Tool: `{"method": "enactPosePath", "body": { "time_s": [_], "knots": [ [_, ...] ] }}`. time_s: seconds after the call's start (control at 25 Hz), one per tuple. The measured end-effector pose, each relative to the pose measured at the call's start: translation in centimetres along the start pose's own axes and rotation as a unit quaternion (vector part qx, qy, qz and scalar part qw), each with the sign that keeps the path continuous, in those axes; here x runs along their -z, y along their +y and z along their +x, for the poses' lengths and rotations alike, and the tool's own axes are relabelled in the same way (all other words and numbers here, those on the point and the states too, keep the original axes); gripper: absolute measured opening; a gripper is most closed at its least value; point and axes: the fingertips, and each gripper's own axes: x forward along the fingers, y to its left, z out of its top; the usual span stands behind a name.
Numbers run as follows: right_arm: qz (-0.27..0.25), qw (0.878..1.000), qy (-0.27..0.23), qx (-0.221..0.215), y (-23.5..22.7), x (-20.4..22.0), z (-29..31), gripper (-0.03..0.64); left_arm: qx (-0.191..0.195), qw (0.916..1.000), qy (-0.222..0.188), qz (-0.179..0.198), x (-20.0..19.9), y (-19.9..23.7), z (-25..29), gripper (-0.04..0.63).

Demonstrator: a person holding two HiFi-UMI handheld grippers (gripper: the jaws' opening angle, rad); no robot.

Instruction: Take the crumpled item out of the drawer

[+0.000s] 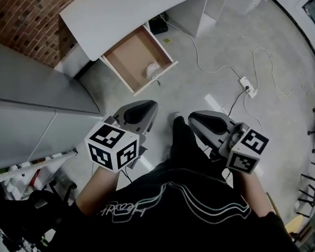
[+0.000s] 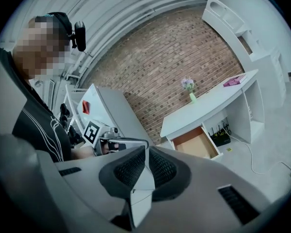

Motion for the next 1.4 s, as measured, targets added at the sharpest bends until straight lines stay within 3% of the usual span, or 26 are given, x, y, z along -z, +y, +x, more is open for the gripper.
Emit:
{"method": "enactPosePath", "body": {
  "time_s": [0.24, 0.44, 0.68, 0.92, 1.4],
  "knots": [
    [0.002, 0.999, 0.018, -0.027, -4.8, -2.9, 5.0, 0.054, -0.036, 0.9991, 0.021, -0.006, -1.6, 7.1, 4.2, 0.026],
    [0.014, 0.999, 0.032, -0.042, -10.4, -5.4, 9.2, 0.054, -0.062, 0.9952, 0.071, 0.026, -2.4, 12.8, 9.4, 0.044],
    [0.037, 0.998, 0.046, -0.031, -18.0, -7.7, 13.2, 0.054, -0.067, 0.9903, 0.119, 0.028, -2.3, 19.7, 15.8, 0.094],
    [0.063, 0.996, 0.064, -0.020, -24.1, -7.4, 15.0, 0.054, -0.073, 0.9792, 0.188, 0.023, 0.9, 26.3, 22.5, 0.193],
    [0.109, 0.989, 0.099, -0.004, -30.8, -4.1, 17.6, 0.054, -0.068, 0.9501, 0.304, 0.013, 10.1, 35.5, 31.3, 0.253]
  ]
}}
